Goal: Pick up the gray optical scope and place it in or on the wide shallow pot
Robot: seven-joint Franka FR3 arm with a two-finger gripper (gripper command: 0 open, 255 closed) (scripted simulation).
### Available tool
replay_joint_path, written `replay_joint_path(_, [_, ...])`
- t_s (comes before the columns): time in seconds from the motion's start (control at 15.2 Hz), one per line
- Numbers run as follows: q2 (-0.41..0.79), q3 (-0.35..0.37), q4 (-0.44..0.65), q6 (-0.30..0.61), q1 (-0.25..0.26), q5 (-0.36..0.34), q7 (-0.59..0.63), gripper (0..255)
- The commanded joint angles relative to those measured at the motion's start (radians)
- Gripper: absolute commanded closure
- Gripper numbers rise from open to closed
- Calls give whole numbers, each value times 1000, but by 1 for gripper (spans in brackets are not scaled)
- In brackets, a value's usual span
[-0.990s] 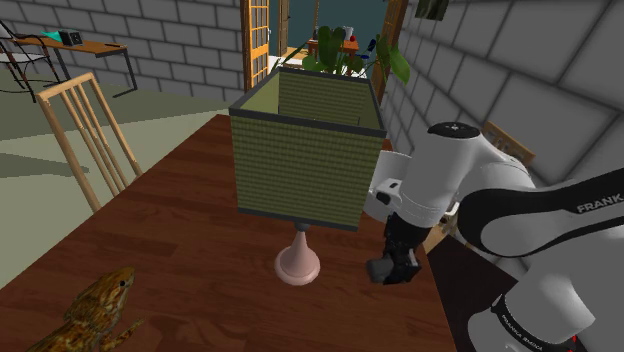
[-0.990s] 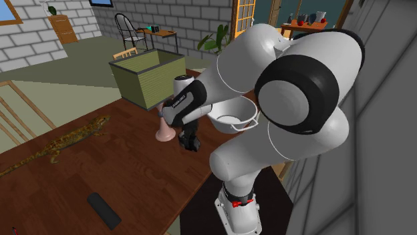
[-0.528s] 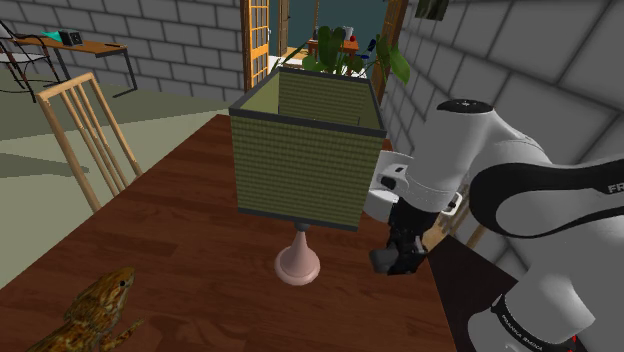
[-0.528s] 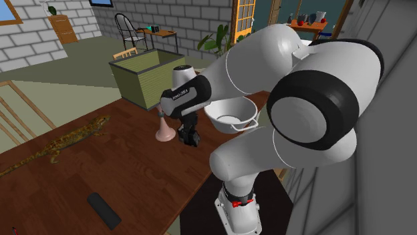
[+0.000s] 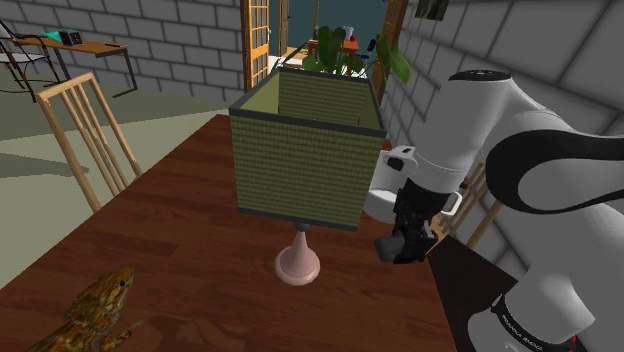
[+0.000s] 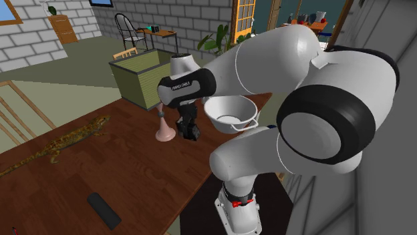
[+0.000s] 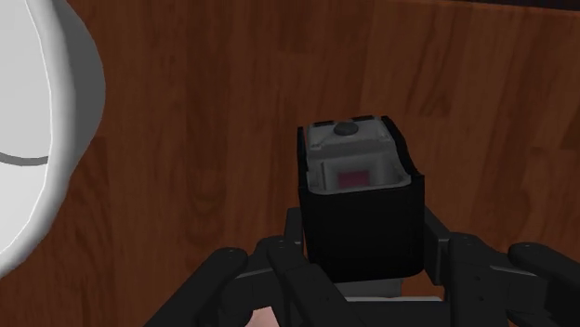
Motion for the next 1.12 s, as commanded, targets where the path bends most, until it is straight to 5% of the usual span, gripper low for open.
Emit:
replay_joint_path(0.0, [-13, -3, 21, -34, -1, -3, 1, 255])
replay_joint_path(0.92, [-62, -24, 173, -235, -11, -24, 2, 255])
replay_joint_path(1.06, [-49, -70, 178, -229, -41, -59, -49, 255])
